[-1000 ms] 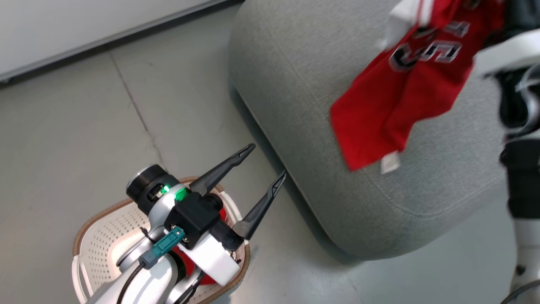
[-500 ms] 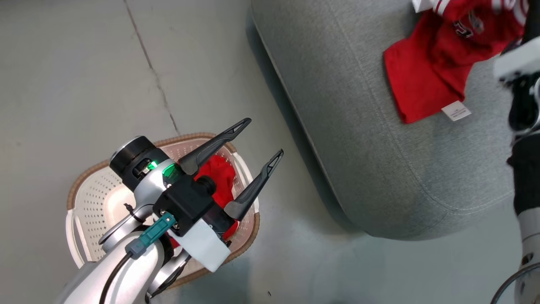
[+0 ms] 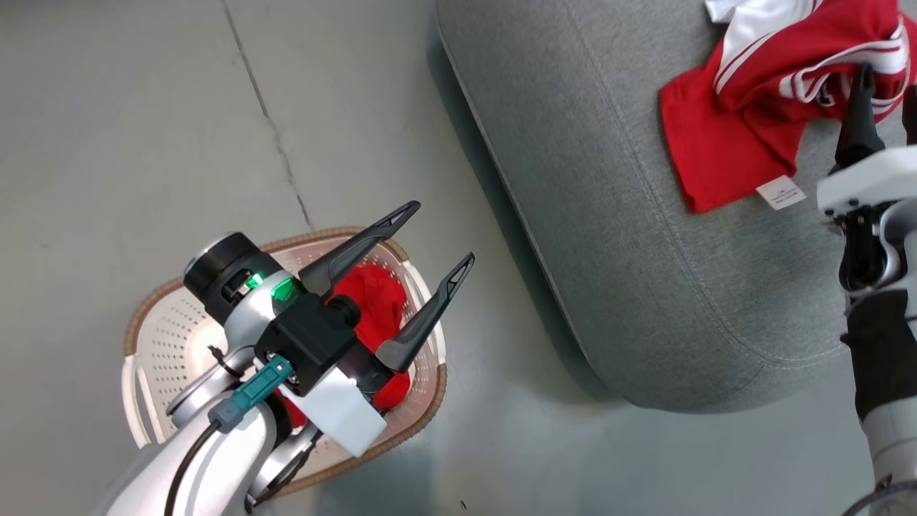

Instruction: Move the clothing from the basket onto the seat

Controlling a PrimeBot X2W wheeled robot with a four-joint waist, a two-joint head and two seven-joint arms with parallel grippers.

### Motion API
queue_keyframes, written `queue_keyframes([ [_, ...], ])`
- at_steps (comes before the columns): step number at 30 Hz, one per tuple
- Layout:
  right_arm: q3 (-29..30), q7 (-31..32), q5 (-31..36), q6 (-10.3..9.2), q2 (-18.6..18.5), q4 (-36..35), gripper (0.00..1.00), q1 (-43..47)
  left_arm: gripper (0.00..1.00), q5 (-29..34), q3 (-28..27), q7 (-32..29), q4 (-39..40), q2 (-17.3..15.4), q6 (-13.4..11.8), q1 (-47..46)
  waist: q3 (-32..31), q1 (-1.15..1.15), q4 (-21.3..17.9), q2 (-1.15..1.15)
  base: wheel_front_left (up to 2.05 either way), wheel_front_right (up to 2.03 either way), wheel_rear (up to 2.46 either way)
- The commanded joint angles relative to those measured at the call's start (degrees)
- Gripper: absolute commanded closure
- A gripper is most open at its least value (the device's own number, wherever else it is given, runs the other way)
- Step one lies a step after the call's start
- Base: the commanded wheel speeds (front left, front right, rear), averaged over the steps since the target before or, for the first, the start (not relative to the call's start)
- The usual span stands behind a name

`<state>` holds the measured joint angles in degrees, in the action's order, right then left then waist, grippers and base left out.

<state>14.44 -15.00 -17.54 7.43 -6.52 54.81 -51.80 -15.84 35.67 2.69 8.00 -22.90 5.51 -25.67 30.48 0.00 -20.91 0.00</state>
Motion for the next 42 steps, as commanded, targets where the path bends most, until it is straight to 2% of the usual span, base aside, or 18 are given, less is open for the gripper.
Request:
queue_keyframes([
  [1,0.3,-0.3,0.8,0.11,-0.7,-1.0,0.0,2.1,0.0,-0.5,-0.2,0.6,-0.6,0.3,-0.5,0.7,-2.3,0.0,0.4,0.0,0.0,0.0,0.0],
  [8,-0.2,-0.2,3.7,0.11,0.1,-7.2,0.0,10.9,0.0,-2.5,-0.1,3.4,-3.7,2.7,-1.8,2.8,-9.1,0.0,2.7,0.0,0.0,0.0,0.0],
  [18,-2.2,0.4,6.4,0.12,2.8,-21.1,0.0,23.7,0.0,-6.0,-2.7,6.4,-7.5,4.6,-6.2,8.2,-17.0,0.0,8.6,0.0,0.0,0.0,0.0],
  [22,-3.5,2.3,7.3,0.11,3.4,-28.7,0.0,28.0,0.0,-7.2,-3.9,7.5,-8.8,5.1,-7.9,10.0,-19.2,0.0,11.9,0.0,0.0,0.0,0.0],
  [23,-3.5,2.3,7.3,0.11,3.4,-28.7,0.0,28.0,0.0,-7.2,-3.9,7.5,-8.8,5.1,-7.9,10.0,-19.2,0.0,11.9,0.0,0.0,0.0,0.0],
  [33,-11.4,8.9,5.1,0.12,3.4,-44.4,0.0,37.7,0.0,-10.6,-9.3,10.2,-12.1,5.9,-12.5,13.8,-22.8,0.0,19.6,0.0,0.0,0.0,0.0],
  [42,-14.3,12.6,5.2,0.12,3.4,-50.6,0.0,43.7,0.0,-12.4,-14.0,12.0,-14.4,6.6,-15.4,17.7,-26.5,0.0,23.1,0.0,0.0,0.0,0.0],
])
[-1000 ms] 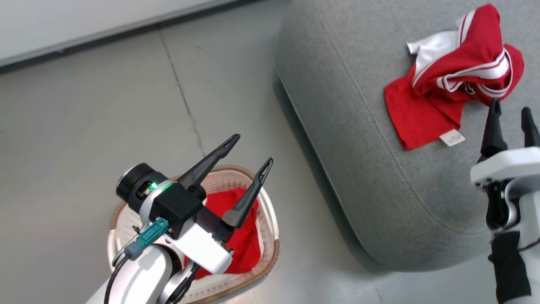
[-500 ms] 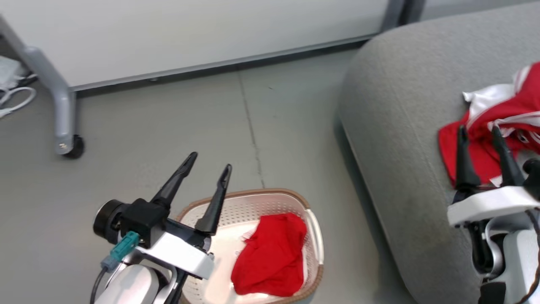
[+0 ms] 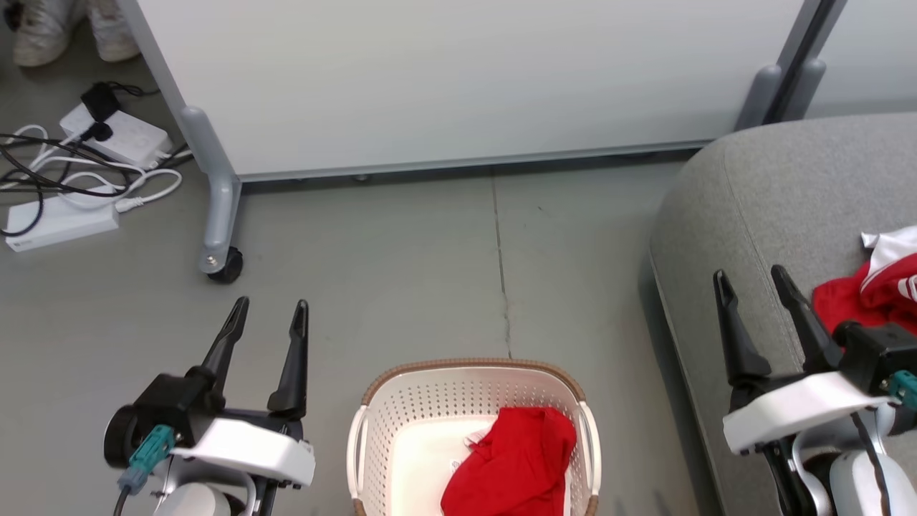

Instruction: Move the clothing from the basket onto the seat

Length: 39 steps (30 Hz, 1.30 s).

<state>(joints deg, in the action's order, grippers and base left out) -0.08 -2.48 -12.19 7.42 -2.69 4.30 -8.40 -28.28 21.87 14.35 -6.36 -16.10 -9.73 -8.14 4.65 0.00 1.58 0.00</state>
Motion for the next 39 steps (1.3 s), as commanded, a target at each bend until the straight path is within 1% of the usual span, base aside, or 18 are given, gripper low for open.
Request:
queue_keyframes([
  [1,0.2,0.3,-0.1,0.12,-0.4,-0.6,0.0,1.0,0.0,-0.1,-0.6,0.3,-0.1,-0.2,-0.4,0.8,-1.1,0.0,0.8,0.0,0.0,0.0,0.0],
  [9,0.9,2.3,0.4,0.12,-0.4,-3.3,0.0,6.9,0.0,-0.8,-5.2,0.8,0.6,1.0,-2.6,6.3,-4.1,0.0,1.3,0.0,0.0,0.0,0.0],
  [15,2.2,3.0,0.3,0.13,-0.4,-4.9,0.0,9.7,0.0,0.6,-7.5,0.8,2.0,1.3,-1.6,9.2,-5.1,0.0,1.3,0.0,0.0,0.0,0.0],
  [19,2.7,3.4,0.3,0.12,-0.4,-5.6,0.0,11.0,0.0,2.0,-8.2,0.8,1.9,1.3,0.3,10.4,-5.5,0.0,1.2,0.0,0.0,0.0,0.0],
  [22,2.9,3.7,0.2,0.12,-0.4,-5.9,0.0,11.6,0.0,3.2,-8.5,0.8,1.2,1.4,1.3,10.7,-5.7,0.0,1.1,0.0,0.0,0.0,0.0],
  [29,3.0,3.9,0.0,0.12,-0.4,-6.2,0.0,12.1,0.0,4.6,-8.9,0.8,-0.7,1.9,2.5,11.0,-5.9,0.0,0.8,0.0,0.0,0.0,0.0],
  [39,2.9,4.4,0.3,0.13,-0.4,-6.5,0.0,12.3,0.0,6.0,-9.4,0.8,-2.5,3.1,3.7,10.3,-5.8,0.0,1.0,0.0,0.0,0.0,0.0],
])
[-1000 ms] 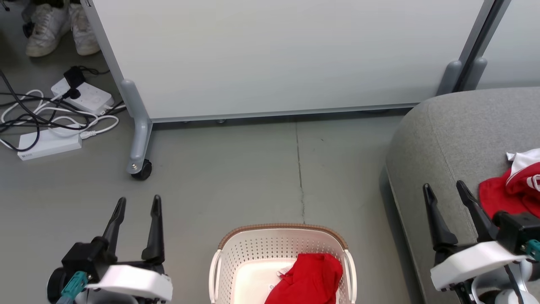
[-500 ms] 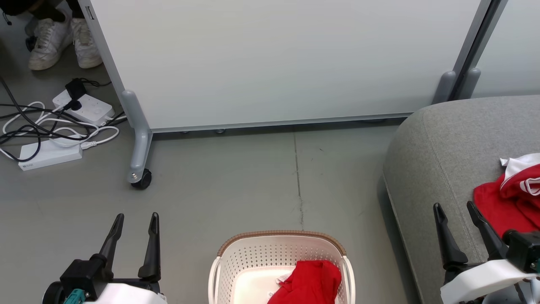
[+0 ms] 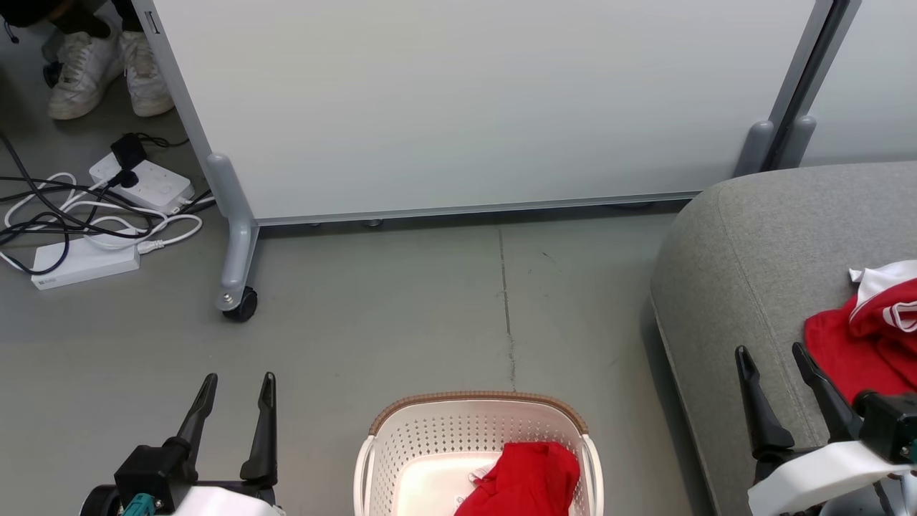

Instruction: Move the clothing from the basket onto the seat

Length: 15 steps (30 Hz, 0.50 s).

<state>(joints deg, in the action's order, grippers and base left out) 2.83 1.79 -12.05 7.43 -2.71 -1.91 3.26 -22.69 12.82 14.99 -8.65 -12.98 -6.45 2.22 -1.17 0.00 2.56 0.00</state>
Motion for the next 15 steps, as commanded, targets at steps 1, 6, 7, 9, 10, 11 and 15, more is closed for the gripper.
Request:
queue_keyframes([
  [1,0.0,0.1,0.2,0.12,-0.4,-0.4,0.0,0.7,0.0,0.6,-0.4,0.2,-0.3,0.1,0.4,-0.2,0.0,0.0,0.1,0.0,0.0,0.0,0.0],
  [6,0.0,0.2,0.3,0.12,-0.3,-0.4,0.0,0.7,0.0,0.8,-0.6,0.2,-1.0,0.4,0.8,-0.6,0.1,0.0,0.2,0.0,0.0,0.0,0.0],
  [7,0.0,0.2,0.3,0.11,-0.4,-0.4,0.0,0.7,0.0,0.9,-0.6,0.2,-1.1,0.5,0.9,-0.7,0.1,0.0,0.3,0.0,0.0,0.0,0.0],
  [9,0.0,0.3,0.3,0.12,-0.3,-0.4,0.0,0.7,0.0,1.1,-0.7,0.2,-1.2,0.7,1.0,-0.9,0.2,0.0,0.4,0.0,0.0,0.0,0.0],
  [10,0.1,0.3,0.4,0.12,-0.4,-0.4,0.0,0.7,0.0,1.1,-0.6,0.2,-1.3,0.7,0.9,-1.0,0.3,0.0,0.5,0.0,0.0,0.0,0.0],
  [11,0.2,0.4,0.4,0.12,-0.4,-0.5,0.0,0.7,0.0,1.2,-0.6,0.2,-1.4,0.8,1.0,-1.3,0.4,0.0,0.5,0.0,0.0,0.0,0.0],
  [15,0.2,0.6,0.6,0.11,-0.4,-1.1,0.0,0.2,0.0,2.2,-0.1,0.2,-0.8,1.1,1.6,-3.6,1.8,0.0,0.8,0.0,0.0,0.0,0.0],
])
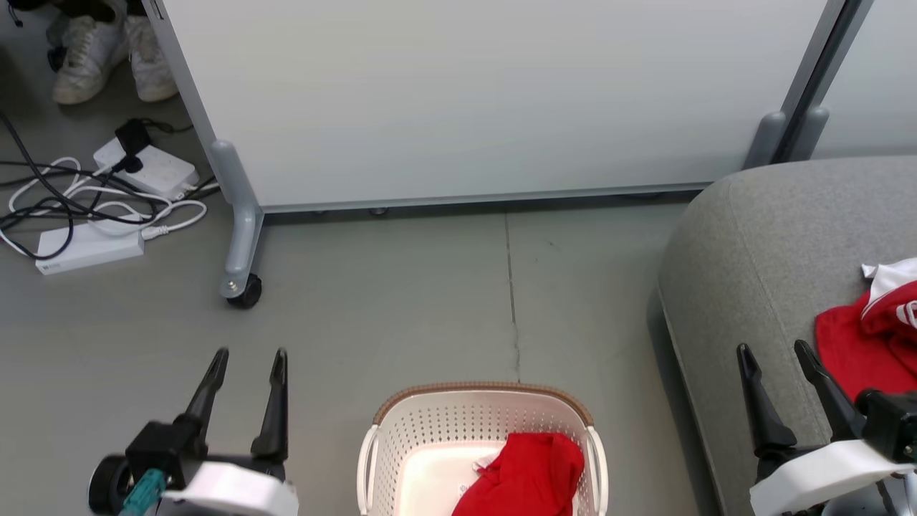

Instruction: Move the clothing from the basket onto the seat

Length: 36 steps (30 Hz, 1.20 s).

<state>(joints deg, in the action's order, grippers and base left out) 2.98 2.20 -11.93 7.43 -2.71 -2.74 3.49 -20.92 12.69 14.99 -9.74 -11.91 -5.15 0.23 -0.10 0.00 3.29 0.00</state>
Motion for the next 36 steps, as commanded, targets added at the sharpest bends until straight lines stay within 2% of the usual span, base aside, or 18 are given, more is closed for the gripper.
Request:
queue_keyframes([
  [1,0.1,0.2,0.5,0.12,-0.4,-0.7,0.0,-0.4,0.0,0.6,0.2,0.2,0.5,0.1,0.6,-2.4,1.4,0.0,0.1,0.0,0.0,0.0,0.0],
  [8,-0.5,0.8,1.5,0.11,-0.4,-3.7,0.0,-3.9,0.0,2.8,3.8,0.2,-1.2,2.5,3.3,-11.2,8.9,0.0,-1.0,0.0,0.0,0.0,0.0],
  [15,-0.8,0.5,2.4,0.12,-0.3,-6.4,0.0,-8.0,0.0,4.2,8.9,0.0,-7.0,5.7,6.1,-18.5,17.1,0.0,-3.3,0.0,0.0,0.0,0.0],
  [23,-2.7,-0.7,2.6,0.11,-0.3,-9.0,0.0,-15.3,0.0,4.1,12.8,-0.2,-19.4,7.8,8.8,-28.1,31.0,0.0,-8.6,0.0,0.0,0.0,0.0],
  [31,-5.5,-5.2,-0.3,0.11,-0.3,-8.5,0.0,-22.1,0.0,4.7,14.4,-0.6,-33.6,7.5,10.8,-38.6,43.9,0.0,-14.4,0.0,0.0,0.0,0.0],
  [36,-7.9,-8.7,-2.5,0.12,-0.3,-6.6,0.0,-25.3,0.0,4.2,15.2,-1.4,-42.1,6.9,11.8,-44.4,49.3,0.0,-18.0,0.0,0.0,0.0,0.0],
])
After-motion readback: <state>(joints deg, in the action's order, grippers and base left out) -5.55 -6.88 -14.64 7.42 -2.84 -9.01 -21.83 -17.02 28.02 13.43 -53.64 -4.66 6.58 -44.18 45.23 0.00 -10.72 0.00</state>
